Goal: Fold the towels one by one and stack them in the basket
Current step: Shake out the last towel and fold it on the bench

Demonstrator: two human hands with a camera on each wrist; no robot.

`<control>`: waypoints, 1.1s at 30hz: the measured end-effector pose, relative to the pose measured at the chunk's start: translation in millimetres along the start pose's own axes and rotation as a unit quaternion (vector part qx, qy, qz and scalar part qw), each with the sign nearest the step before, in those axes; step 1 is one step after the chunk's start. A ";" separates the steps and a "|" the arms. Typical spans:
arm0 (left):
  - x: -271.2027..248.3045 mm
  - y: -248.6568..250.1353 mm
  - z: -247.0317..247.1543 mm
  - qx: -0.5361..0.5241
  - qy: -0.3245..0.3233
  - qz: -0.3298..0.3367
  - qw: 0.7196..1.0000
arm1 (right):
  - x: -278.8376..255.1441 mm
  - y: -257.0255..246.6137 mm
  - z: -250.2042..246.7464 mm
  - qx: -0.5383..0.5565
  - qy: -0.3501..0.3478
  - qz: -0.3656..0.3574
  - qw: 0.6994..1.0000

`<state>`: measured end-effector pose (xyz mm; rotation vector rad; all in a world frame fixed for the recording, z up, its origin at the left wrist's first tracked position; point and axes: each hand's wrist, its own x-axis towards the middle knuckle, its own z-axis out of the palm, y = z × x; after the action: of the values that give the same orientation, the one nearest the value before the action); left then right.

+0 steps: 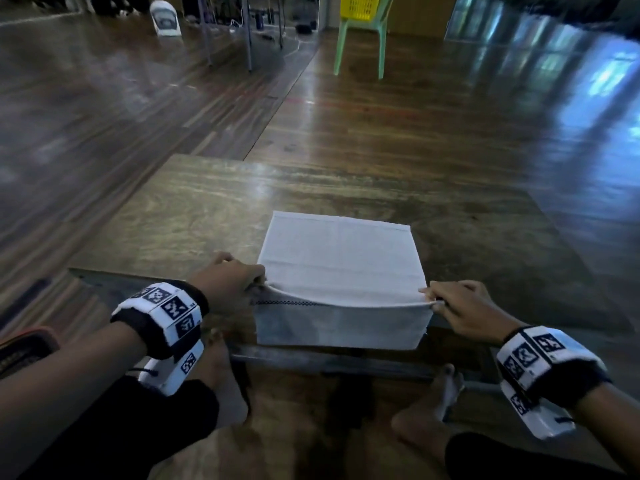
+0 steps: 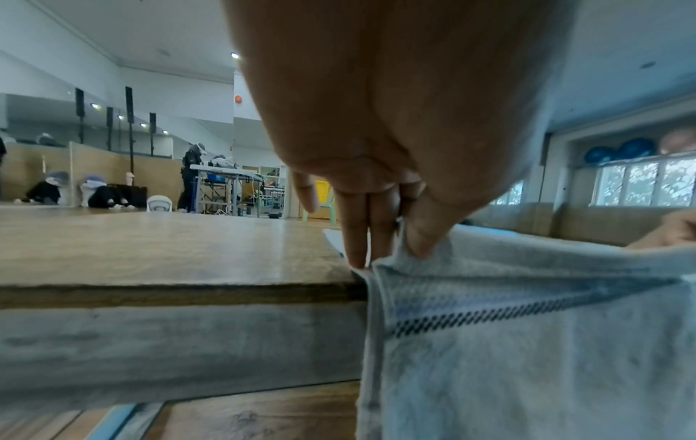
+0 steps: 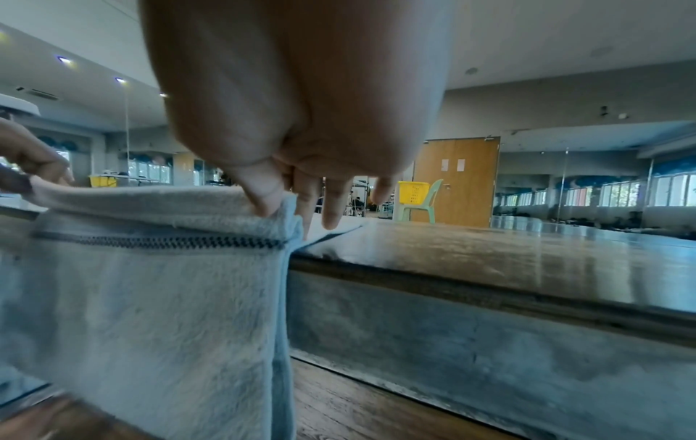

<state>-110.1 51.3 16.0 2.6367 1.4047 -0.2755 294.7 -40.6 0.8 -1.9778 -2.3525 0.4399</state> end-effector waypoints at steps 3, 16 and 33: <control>-3.8 4.6 -6.3 -0.018 -0.014 0.010 1.000 | -5.7 -0.6 -3.5 0.014 0.014 0.007 1.000; 105.6 -39.3 -37.6 -0.120 0.199 -0.036 0.972 | 99.3 20.2 -49.6 0.171 0.159 0.123 0.964; 169.9 -46.3 -43.9 -0.098 0.025 -0.057 0.993 | 168.8 36.8 -43.2 0.001 0.011 0.090 0.996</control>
<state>-51.5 222.9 18.4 2.4271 1.5157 -0.0777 307.4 136.9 7.8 -2.1920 -2.1682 0.4245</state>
